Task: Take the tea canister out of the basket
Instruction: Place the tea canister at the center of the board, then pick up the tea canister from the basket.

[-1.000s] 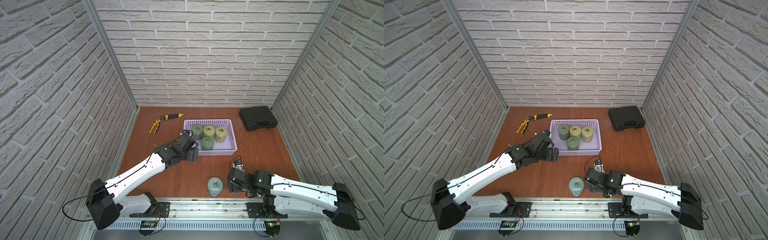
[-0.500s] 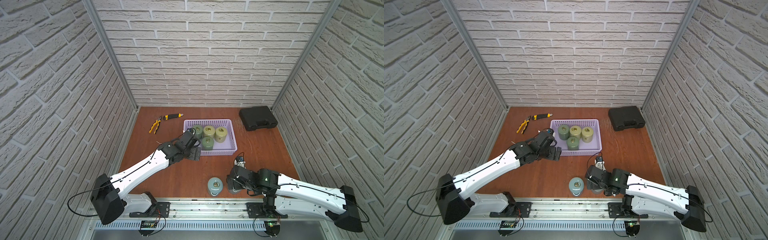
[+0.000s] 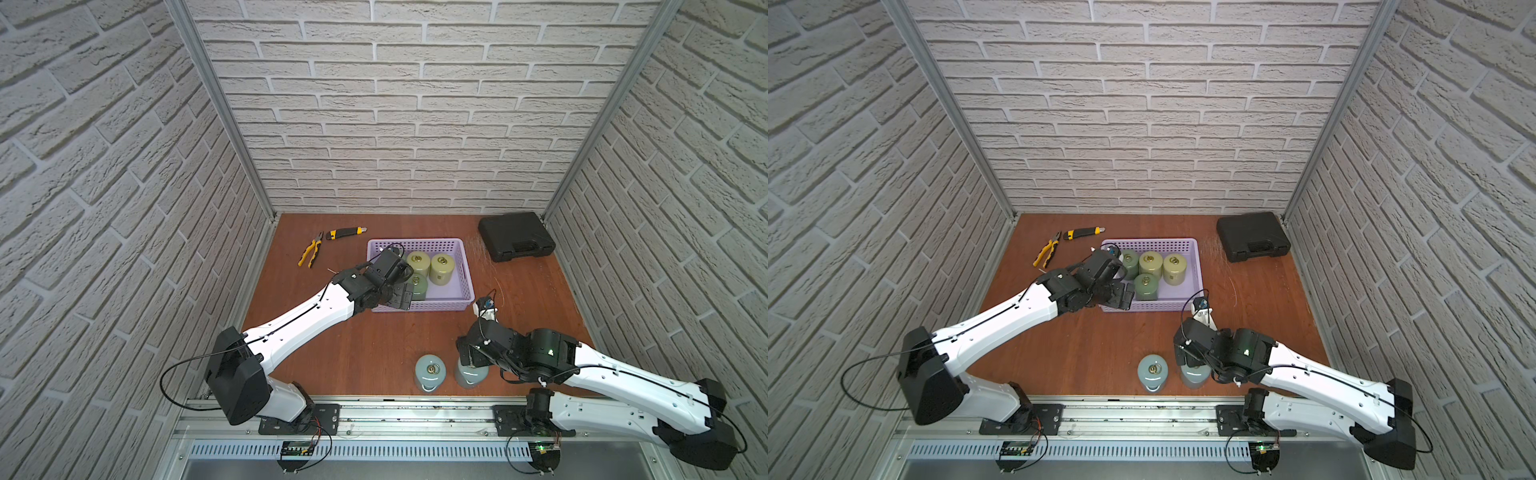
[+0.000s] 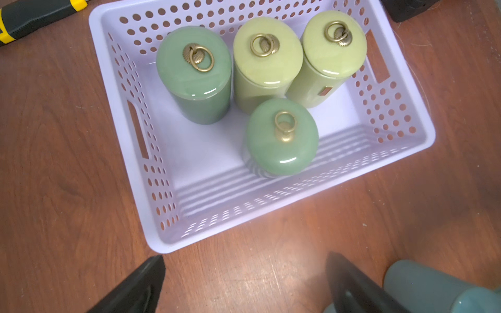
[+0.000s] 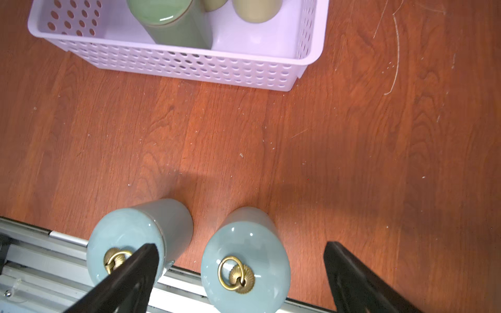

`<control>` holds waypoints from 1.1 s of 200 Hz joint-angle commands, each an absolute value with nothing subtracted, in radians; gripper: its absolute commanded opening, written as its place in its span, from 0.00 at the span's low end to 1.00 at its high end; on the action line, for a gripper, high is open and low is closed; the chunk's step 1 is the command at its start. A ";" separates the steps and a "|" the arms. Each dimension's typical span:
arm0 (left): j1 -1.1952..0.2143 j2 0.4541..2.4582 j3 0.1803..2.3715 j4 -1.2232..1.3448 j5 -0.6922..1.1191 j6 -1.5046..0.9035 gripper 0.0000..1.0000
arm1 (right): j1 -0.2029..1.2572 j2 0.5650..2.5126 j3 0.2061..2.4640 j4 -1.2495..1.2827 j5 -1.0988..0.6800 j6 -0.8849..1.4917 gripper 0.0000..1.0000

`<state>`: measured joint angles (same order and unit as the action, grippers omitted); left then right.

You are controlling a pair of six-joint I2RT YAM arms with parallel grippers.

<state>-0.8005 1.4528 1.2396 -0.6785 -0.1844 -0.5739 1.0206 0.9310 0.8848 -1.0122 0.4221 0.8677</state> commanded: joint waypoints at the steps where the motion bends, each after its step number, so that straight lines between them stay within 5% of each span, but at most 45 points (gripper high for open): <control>1: -0.794 1.493 1.286 -0.678 -0.181 -0.591 0.98 | 0.963 0.940 0.909 -1.018 0.392 0.761 1.00; 67: -0.794 1.663 1.448 -0.763 -0.201 -0.639 0.98 | 0.794 0.937 0.908 -0.977 0.262 0.640 1.00; 220: -0.793 1.969 1.740 -0.874 -0.179 -0.679 0.98 | 0.681 0.856 0.877 -1.038 0.265 0.604 1.00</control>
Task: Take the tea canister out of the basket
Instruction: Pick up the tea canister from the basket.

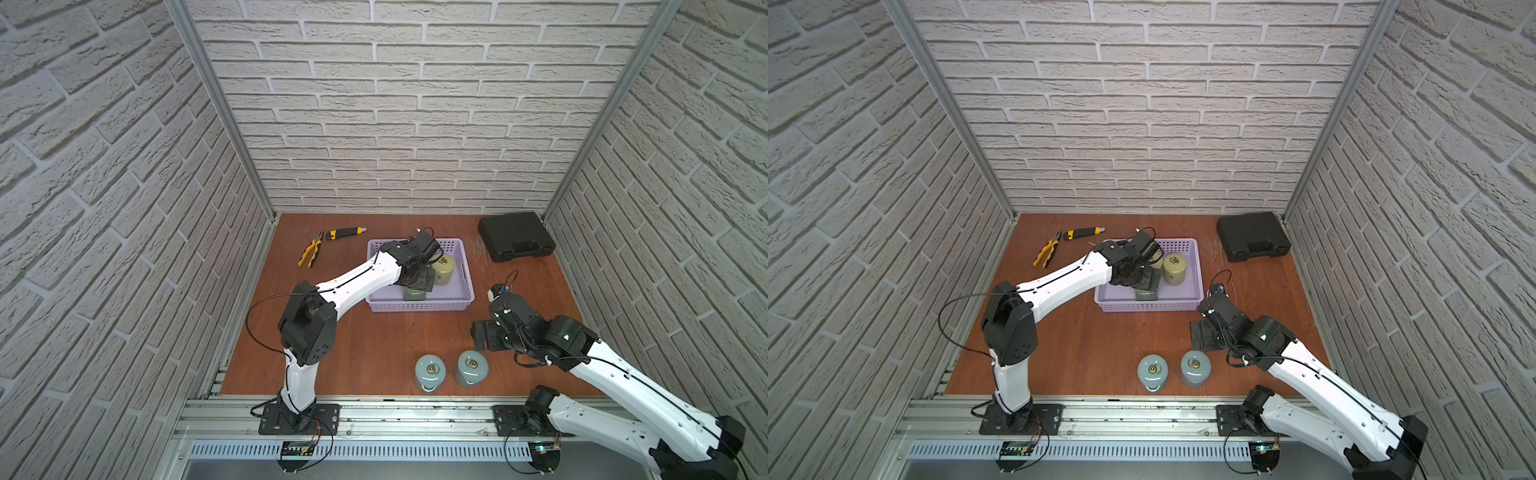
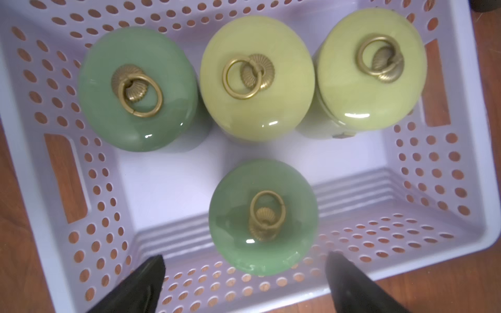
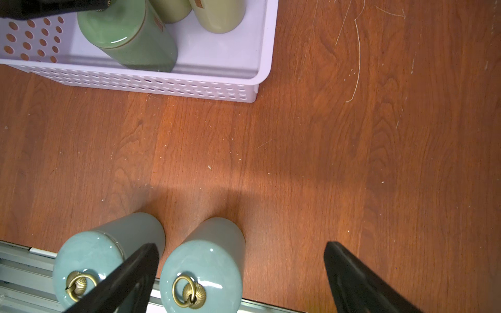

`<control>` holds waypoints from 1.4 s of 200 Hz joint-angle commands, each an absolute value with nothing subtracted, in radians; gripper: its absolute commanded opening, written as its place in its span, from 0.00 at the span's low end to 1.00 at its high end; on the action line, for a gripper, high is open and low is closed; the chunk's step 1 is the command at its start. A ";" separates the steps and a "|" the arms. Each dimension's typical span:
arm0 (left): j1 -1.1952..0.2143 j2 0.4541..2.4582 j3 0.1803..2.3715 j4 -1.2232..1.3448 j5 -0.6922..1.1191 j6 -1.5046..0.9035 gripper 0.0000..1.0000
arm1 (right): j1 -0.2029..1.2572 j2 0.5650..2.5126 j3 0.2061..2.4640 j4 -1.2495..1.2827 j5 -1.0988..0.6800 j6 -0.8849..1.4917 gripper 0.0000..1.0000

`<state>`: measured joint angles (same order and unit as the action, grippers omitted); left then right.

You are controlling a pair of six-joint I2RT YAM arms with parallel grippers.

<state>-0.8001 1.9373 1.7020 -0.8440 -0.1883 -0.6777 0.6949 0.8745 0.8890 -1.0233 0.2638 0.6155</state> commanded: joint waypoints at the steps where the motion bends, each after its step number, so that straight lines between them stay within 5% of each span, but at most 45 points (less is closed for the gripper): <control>1: -0.793 1.969 1.740 -0.874 -0.179 -0.679 0.98 | 0.680 0.855 0.877 -1.039 0.265 0.603 1.00; 203: -0.785 2.146 1.851 -0.914 -0.127 -0.646 0.94 | 0.668 0.844 0.896 -1.075 0.268 0.590 1.00; 280: -0.781 2.135 1.835 -0.907 -0.130 -0.650 0.66 | 0.663 0.845 0.896 -1.075 0.270 0.589 1.00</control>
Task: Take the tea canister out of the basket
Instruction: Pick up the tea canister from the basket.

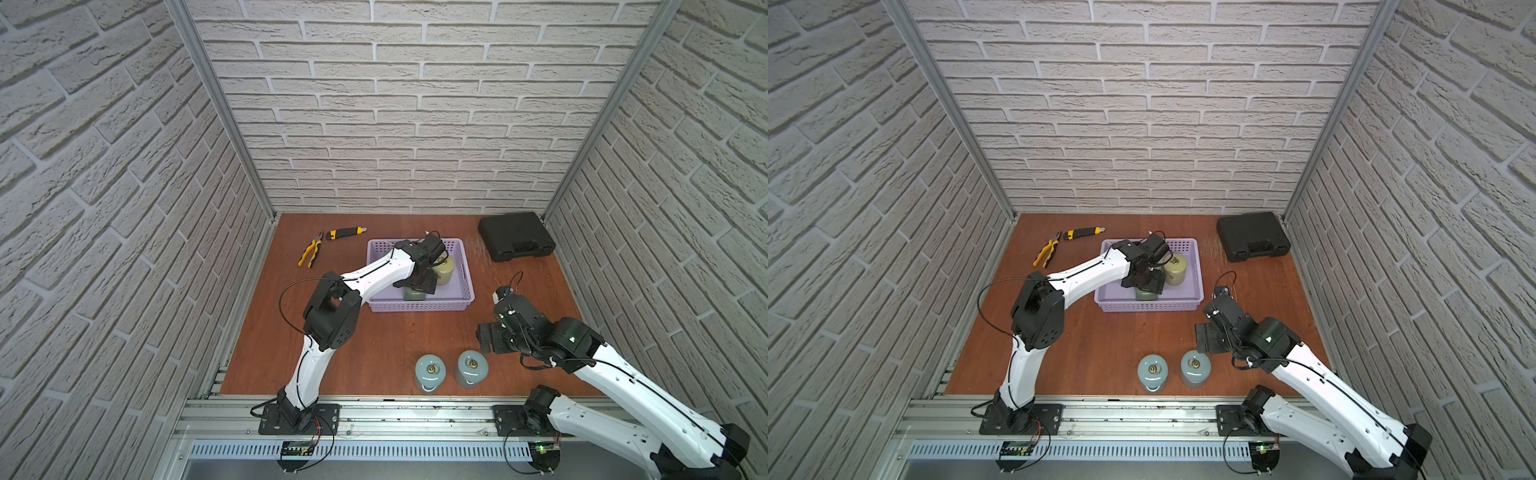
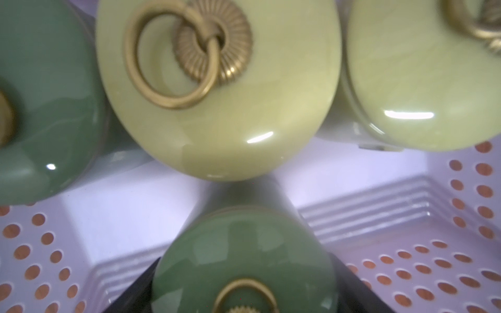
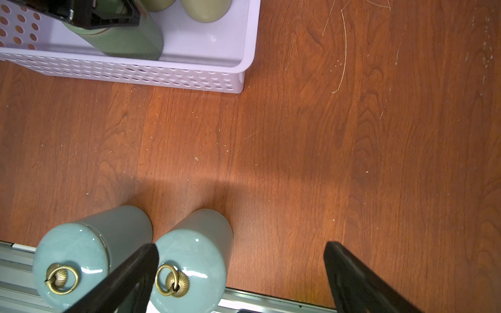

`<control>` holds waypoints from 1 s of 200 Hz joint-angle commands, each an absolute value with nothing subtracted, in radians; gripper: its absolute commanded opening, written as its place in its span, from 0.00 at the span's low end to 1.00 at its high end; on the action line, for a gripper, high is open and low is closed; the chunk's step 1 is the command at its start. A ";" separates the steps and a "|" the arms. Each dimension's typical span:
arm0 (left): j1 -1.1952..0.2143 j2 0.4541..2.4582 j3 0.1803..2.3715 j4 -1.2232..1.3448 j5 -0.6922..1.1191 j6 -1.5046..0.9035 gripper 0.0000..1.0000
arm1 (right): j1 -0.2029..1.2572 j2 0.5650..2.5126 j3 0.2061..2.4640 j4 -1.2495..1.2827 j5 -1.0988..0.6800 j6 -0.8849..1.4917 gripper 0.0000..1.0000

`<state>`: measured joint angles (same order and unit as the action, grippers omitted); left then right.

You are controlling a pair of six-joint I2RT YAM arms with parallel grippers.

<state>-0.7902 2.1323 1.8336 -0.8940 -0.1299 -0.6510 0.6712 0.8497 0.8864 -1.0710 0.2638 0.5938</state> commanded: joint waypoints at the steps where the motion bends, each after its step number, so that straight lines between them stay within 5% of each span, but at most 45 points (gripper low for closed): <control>1: -0.782 2.134 1.835 -0.907 -0.130 -0.650 0.65 | 0.664 0.845 0.896 -1.075 0.270 0.589 1.00; 52: -0.781 2.073 1.824 -0.901 -0.195 -0.648 0.50 | 0.660 0.844 0.896 -1.072 0.271 0.587 1.00; 200: -0.758 1.872 1.843 -1.006 -0.201 -0.594 0.45 | 0.650 0.907 0.893 -0.971 0.270 0.592 1.00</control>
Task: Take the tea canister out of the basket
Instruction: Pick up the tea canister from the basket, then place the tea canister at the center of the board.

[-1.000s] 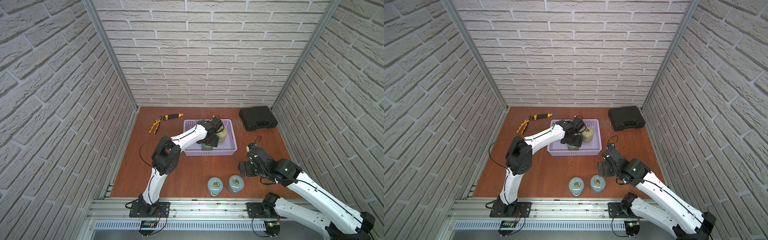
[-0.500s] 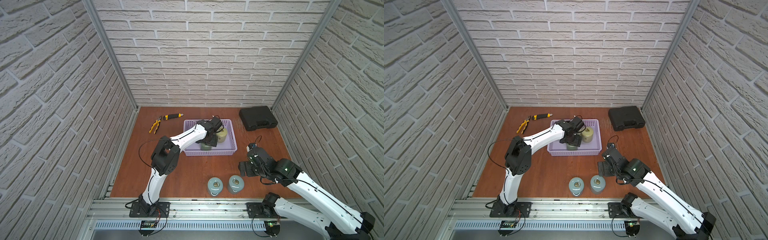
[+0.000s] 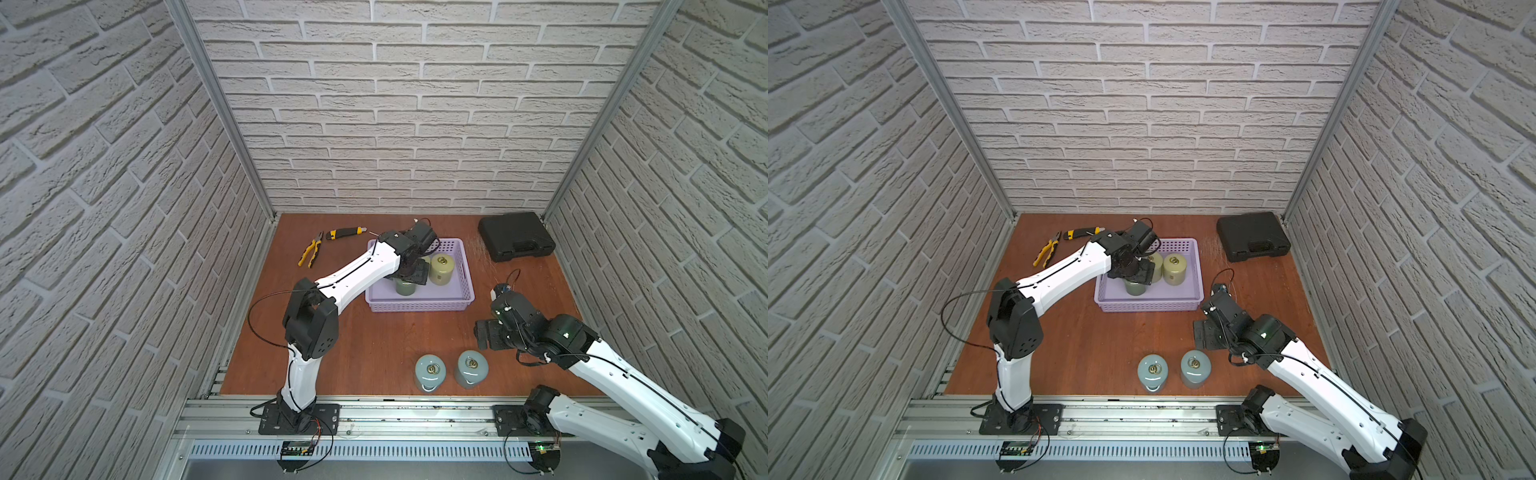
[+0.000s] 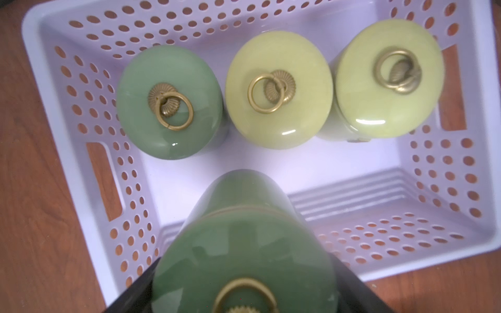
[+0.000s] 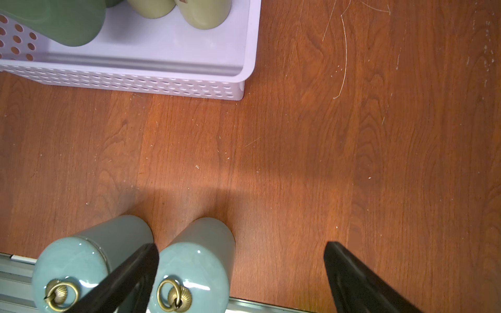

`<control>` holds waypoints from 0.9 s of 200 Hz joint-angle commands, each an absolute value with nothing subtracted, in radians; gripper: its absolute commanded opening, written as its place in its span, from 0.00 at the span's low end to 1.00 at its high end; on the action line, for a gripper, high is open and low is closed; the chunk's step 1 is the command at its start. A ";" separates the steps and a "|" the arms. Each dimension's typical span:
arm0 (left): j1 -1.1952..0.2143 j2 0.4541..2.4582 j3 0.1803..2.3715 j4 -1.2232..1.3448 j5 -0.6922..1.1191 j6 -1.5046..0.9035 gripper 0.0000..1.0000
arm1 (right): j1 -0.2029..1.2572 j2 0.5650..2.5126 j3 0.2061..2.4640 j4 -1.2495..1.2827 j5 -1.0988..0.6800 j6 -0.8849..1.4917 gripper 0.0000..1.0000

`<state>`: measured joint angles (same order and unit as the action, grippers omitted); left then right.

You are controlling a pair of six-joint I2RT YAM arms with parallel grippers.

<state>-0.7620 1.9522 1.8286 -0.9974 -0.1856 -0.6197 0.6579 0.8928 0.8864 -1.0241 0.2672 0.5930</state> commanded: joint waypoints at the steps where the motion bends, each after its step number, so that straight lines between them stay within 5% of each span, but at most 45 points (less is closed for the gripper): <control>1: -0.758 1.871 1.843 -1.006 -0.201 -0.594 0.45 | 0.650 0.907 0.893 -0.970 0.270 0.592 1.00; 180: -0.871 1.478 1.428 -0.981 -0.169 -0.612 0.43 | 0.634 0.963 0.916 -0.900 0.264 0.636 1.00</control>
